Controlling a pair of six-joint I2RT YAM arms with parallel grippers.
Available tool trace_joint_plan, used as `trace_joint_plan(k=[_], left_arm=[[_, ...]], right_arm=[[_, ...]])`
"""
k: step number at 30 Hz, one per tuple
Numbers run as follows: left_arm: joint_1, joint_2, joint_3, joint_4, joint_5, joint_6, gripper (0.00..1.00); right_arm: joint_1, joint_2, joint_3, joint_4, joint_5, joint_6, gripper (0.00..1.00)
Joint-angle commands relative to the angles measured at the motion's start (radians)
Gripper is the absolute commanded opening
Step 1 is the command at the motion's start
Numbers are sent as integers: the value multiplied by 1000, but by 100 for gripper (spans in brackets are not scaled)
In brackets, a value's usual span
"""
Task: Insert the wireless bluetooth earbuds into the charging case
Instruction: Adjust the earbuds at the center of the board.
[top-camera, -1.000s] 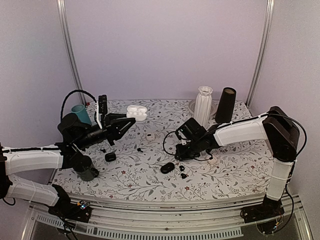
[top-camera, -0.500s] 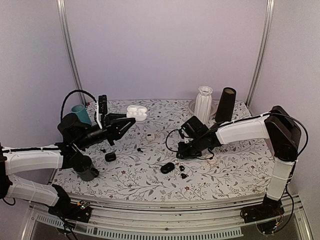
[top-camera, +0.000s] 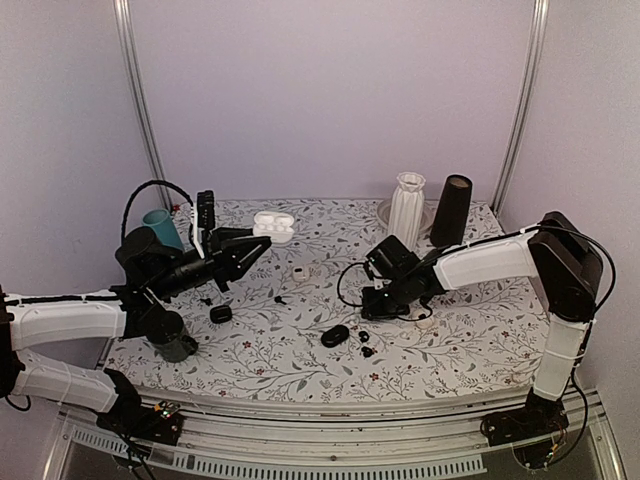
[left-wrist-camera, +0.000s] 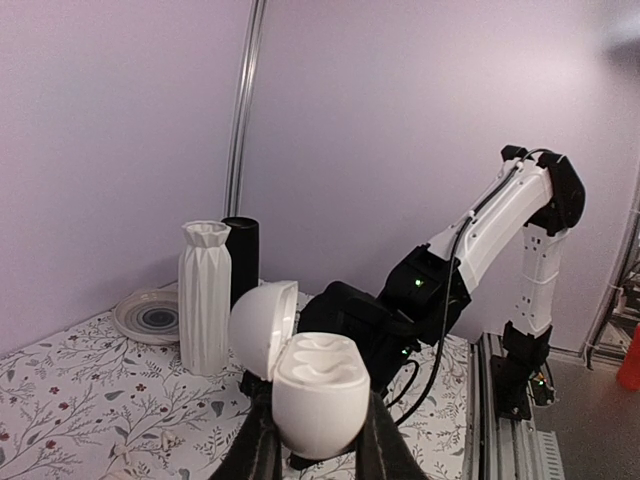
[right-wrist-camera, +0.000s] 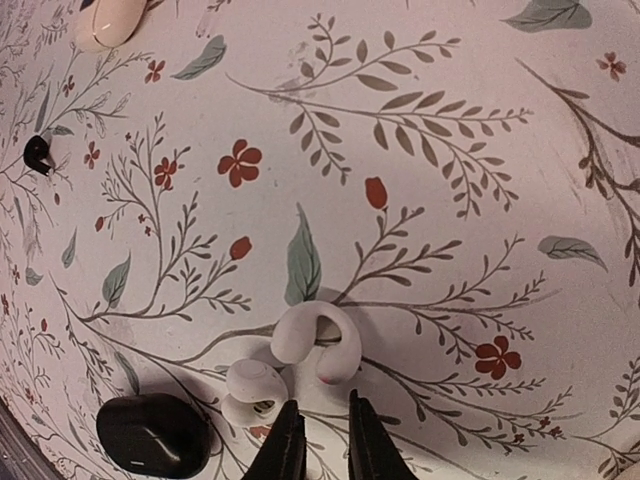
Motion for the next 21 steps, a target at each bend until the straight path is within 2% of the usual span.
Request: trace_joint_plan(k=[1, 10, 21], left_arm=[[6, -15, -9, -3, 2, -2, 0], [6, -13, -7, -4, 0, -4, 0], [7, -26, -13, -6, -3, -7, 0]], right_arm=[[32, -40, -3, -6, 42, -77, 16], [57, -22, 19, -116, 102, -145, 15], [86, 35, 39, -45, 39, -104, 15]])
